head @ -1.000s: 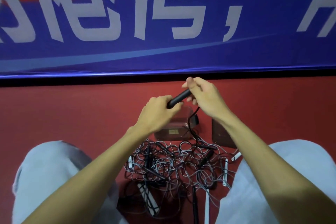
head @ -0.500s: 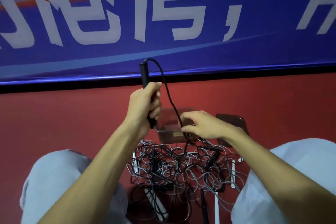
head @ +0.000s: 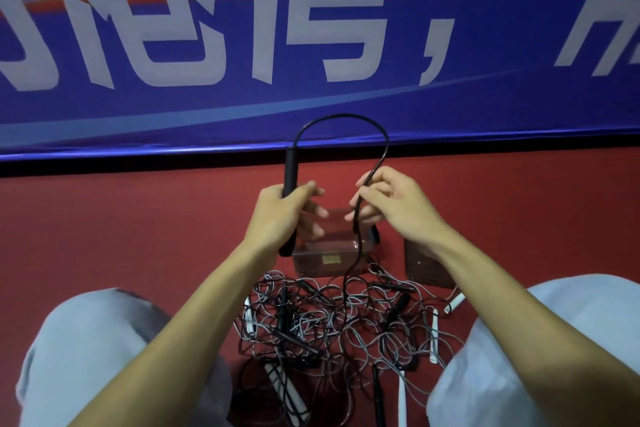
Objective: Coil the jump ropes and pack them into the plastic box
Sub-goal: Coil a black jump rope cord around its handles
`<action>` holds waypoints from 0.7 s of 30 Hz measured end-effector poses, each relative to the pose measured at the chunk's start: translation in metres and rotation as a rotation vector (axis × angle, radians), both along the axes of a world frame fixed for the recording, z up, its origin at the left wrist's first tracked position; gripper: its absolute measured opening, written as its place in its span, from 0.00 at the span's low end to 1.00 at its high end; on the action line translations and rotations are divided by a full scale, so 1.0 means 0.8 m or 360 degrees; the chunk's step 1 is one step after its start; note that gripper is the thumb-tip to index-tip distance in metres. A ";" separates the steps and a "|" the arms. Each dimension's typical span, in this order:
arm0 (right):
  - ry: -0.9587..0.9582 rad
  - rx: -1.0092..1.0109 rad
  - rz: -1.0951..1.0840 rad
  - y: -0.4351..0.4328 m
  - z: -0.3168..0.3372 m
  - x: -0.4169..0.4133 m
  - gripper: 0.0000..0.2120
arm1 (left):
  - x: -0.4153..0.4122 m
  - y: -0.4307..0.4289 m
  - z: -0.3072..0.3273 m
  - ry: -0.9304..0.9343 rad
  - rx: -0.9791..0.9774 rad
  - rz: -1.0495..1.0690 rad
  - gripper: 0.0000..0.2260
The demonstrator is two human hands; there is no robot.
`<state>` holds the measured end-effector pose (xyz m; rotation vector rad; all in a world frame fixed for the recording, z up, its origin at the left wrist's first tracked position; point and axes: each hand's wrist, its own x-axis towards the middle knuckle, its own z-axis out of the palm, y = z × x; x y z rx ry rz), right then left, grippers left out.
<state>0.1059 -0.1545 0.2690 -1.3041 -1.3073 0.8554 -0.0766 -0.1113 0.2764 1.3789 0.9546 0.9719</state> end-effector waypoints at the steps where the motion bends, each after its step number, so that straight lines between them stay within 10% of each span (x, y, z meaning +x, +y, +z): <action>1: 0.0072 0.0024 -0.0038 -0.001 0.004 0.000 0.05 | 0.005 -0.003 -0.002 0.0027 -0.0010 -0.0051 0.09; 13: 0.0409 0.0053 -0.0279 -0.006 0.013 -0.007 0.02 | 0.027 -0.022 -0.018 0.0169 0.0183 -0.0329 0.03; 21: -0.0657 -0.0094 -0.0460 -0.006 0.005 -0.003 0.15 | 0.025 -0.010 -0.022 0.0132 0.0184 0.0008 0.07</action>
